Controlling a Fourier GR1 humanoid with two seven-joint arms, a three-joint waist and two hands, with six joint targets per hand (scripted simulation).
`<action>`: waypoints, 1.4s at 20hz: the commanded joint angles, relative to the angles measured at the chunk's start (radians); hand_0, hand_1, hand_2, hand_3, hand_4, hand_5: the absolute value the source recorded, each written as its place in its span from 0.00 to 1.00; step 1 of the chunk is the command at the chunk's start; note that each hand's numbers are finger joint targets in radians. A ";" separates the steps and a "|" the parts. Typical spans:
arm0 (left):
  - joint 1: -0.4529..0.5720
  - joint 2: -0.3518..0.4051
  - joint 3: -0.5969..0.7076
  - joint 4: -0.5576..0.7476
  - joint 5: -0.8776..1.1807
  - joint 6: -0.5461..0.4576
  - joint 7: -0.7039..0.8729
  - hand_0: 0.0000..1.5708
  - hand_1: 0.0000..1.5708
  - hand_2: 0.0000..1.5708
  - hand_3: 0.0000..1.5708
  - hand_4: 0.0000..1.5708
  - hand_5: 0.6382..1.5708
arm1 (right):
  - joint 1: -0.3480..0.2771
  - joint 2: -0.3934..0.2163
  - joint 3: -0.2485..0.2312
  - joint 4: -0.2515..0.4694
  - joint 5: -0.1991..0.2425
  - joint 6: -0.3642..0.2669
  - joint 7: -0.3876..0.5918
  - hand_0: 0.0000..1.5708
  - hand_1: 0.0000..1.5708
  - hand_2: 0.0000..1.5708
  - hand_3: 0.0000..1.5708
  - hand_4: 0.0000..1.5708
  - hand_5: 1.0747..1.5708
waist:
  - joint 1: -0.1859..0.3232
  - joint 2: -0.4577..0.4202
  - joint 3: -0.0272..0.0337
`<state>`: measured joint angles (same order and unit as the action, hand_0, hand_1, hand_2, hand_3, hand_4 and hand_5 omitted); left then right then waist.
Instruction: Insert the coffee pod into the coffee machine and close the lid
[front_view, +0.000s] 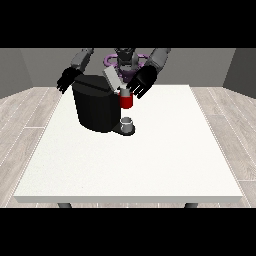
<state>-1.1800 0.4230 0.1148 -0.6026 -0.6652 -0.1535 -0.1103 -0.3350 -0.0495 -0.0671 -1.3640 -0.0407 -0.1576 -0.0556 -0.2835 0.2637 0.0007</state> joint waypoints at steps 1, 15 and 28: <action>0.002 0.037 0.012 0.021 -0.003 -0.017 -0.016 0.72 0.72 0.74 0.64 0.29 1.00 | 0.042 0.007 0.033 -0.045 0.013 0.004 0.034 0.00 0.00 0.00 0.00 0.23 1.00 | -0.031 -0.024 -0.0008; 0.028 0.036 -0.047 0.004 -0.079 0.013 -0.076 0.36 0.36 0.52 0.41 0.15 1.00 | 0.012 -0.002 0.016 -0.037 0.005 0.003 0.011 0.00 0.00 0.00 0.00 0.26 1.00 | -0.013 0.012 -0.0006; 0.006 0.042 -0.053 -0.009 -0.101 -0.050 -0.057 0.00 0.00 0.00 0.00 0.00 1.00 | 0.049 0.004 0.002 0.022 0.010 -0.004 -0.054 0.00 0.00 0.00 0.00 0.22 1.00 | 0.011 -0.016 -0.0005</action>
<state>-1.1713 0.4590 0.0604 -0.6124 -0.7540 -0.2075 -0.1727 -0.3042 -0.0488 -0.0731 -1.3468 -0.0380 -0.1648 -0.0885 -0.2662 0.2492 0.0012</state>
